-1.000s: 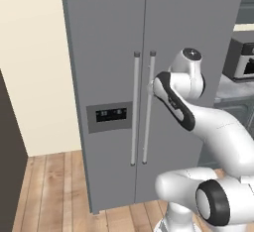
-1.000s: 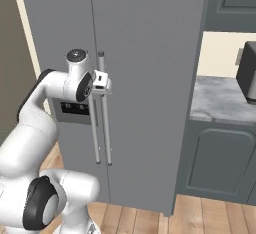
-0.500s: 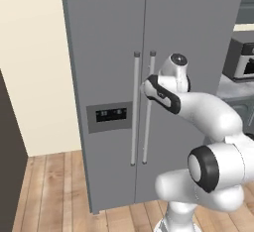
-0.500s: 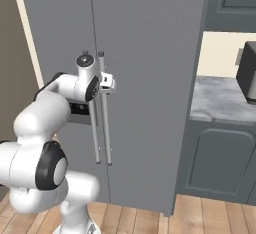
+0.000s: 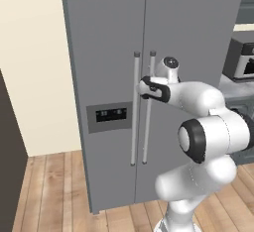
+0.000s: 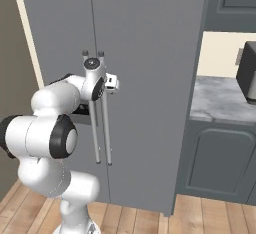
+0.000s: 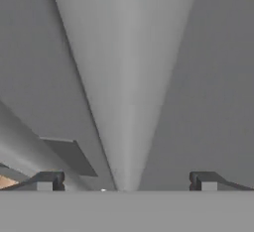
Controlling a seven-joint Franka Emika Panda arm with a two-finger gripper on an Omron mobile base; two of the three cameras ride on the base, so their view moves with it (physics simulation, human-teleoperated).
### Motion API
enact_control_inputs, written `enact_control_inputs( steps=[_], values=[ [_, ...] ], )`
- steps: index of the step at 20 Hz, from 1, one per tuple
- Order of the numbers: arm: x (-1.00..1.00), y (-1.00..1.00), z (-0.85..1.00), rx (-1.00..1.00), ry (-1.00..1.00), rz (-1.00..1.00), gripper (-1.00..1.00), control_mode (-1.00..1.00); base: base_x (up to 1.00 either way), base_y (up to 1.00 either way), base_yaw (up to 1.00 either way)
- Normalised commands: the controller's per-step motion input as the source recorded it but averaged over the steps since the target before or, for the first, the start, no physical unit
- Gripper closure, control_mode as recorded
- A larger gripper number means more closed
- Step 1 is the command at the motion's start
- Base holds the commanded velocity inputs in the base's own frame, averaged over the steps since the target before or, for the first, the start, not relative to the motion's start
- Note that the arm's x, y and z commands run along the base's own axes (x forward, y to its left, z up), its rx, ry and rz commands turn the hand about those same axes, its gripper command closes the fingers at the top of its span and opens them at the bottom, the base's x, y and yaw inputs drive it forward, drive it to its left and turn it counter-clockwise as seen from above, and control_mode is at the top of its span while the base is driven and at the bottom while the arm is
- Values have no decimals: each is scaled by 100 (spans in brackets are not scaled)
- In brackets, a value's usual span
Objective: Gather the eggplant and squash from the fridge and place them on a tray on the dining counter. Then gather the chicken drumstick and fish from the fridge and place them on the other tray.
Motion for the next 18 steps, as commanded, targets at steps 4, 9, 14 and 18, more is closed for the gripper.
enact_control_inputs(
  steps=[4, 9, 14, 18],
  values=[
    [60, 0, -33, 0, 0, 0, -100, -100, 0, 0, 0],
    [46, 9, -34, 0, -3, 0, -100, -100, 0, 0, 0],
    [72, 7, -54, 0, 0, -7, 100, -100, 0, 0, 0],
    [67, -26, -58, 1, 8, -4, 100, -100, 0, 0, 0]
  ],
)
